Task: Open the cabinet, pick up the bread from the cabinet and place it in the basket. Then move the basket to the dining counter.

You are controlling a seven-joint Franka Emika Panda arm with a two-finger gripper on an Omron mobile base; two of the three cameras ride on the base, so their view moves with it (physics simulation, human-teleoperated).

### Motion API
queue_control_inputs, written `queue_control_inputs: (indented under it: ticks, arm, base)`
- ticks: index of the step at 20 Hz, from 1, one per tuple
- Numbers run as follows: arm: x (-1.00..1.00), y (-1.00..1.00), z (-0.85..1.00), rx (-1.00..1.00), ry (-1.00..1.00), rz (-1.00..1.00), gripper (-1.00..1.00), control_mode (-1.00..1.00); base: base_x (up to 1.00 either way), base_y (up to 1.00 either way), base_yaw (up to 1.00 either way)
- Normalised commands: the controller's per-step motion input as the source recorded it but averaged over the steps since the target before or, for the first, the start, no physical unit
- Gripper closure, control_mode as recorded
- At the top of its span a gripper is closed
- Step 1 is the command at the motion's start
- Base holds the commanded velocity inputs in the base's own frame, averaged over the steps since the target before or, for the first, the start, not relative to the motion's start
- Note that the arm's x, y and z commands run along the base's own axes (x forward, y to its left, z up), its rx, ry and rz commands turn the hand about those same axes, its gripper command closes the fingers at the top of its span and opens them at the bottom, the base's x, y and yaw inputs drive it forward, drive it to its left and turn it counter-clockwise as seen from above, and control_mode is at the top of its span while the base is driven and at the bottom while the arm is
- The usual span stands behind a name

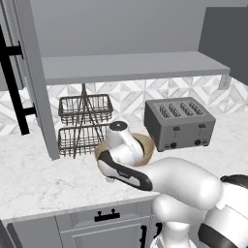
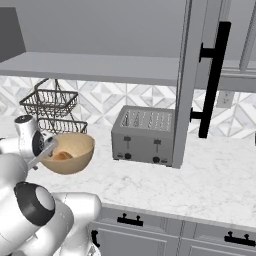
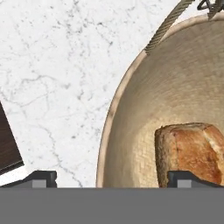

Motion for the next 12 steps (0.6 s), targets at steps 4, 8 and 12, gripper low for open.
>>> queue_control_inputs:
  ticks: [4,8,12]
  arm:
    - [0.0,-0.02,-0.26,-0.02,-0.01,0.09,1.0,-1.0]
    - [-0.01,-0.22,-0.13,-0.03,-0.03,0.09,1.0,-1.0]
    - [0.0,-0.31,-0.05,-0.04,-0.05,0.08,1.0,-1.0]
  base:
    - [0.0,0.0,0.0]
    - [0.0,0.0,0.0]
    - [0.0,0.0,0.0]
